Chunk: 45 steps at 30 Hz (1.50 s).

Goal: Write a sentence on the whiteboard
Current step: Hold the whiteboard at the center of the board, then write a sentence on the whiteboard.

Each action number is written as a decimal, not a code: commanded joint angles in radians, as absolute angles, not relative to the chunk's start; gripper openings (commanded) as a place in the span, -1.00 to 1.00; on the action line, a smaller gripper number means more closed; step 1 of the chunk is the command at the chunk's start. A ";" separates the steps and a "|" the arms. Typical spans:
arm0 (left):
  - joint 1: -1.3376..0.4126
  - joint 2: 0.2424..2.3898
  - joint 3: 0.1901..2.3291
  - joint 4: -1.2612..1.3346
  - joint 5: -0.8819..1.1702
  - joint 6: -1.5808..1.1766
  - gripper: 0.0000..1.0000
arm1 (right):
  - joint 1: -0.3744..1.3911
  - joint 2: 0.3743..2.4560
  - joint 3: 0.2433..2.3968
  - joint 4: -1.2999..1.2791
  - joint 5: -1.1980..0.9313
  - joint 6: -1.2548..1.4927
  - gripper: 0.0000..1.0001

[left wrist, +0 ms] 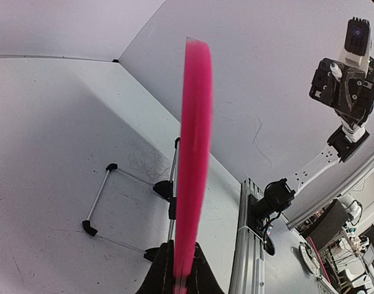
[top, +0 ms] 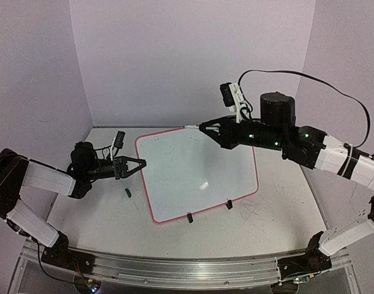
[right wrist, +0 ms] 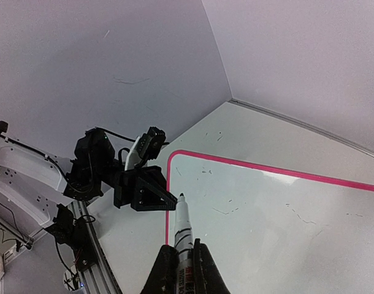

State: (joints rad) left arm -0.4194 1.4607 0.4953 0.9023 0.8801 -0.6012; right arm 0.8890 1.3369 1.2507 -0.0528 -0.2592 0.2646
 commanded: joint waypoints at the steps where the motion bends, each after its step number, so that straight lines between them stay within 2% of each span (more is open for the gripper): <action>1: -0.422 1.487 0.543 0.921 0.930 -0.584 -0.96 | 0.896 1.347 1.302 -0.011 -0.243 0.239 -1.00; 18: -0.417 1.531 0.551 0.916 0.944 -0.565 -1.00 | 0.896 1.361 1.277 -0.023 -0.183 0.128 -1.00; 28: -0.411 1.536 0.552 0.898 0.938 -0.574 -1.00 | 0.896 1.324 1.202 0.066 -0.150 0.048 -1.00; 45: -0.401 1.522 0.556 0.849 0.901 -0.555 -0.89 | 0.896 1.297 1.167 0.113 -0.159 0.077 -1.00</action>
State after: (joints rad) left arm -0.3988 1.5112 0.5312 0.9150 0.9310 -0.5726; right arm 0.8890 1.3411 1.1764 0.0565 -0.1618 0.0712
